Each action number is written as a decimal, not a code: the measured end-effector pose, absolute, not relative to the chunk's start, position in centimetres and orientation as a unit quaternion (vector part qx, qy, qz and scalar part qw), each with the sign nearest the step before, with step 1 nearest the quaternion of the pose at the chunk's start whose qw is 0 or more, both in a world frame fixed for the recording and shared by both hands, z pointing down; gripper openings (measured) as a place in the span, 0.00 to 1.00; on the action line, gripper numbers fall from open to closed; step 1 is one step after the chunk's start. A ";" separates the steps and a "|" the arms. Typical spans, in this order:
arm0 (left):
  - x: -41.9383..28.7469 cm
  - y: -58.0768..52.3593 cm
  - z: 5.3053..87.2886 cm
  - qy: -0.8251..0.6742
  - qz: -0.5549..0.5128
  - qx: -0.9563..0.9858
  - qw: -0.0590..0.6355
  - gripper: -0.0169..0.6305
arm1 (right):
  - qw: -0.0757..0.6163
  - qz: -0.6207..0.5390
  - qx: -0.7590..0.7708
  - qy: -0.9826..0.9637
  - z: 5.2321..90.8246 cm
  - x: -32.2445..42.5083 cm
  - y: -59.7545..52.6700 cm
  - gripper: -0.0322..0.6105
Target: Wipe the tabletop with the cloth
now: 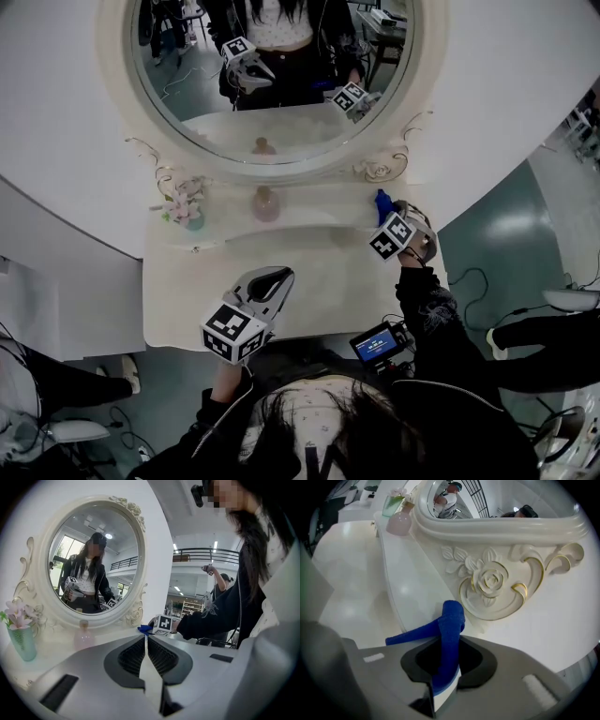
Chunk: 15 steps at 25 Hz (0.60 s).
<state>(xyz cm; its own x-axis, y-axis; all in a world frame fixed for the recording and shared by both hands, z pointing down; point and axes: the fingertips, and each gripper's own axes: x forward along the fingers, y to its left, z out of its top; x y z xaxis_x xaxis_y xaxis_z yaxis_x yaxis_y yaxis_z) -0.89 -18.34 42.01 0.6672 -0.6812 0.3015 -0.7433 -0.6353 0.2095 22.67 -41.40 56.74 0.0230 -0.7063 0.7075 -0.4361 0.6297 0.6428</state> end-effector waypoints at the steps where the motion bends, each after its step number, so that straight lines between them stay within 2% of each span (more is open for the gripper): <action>1: -0.6 -18.3 42.1 -0.398 0.098 0.898 0.159 0.03 | 0.584 -0.114 0.416 -0.687 56.9 23.4 -41.6 0.17; 15: 3.5 -14.7 42.8 -0.452 0.101 0.871 0.163 0.03 | 0.594 -0.124 0.409 -0.681 57.3 30.2 -42.0 0.17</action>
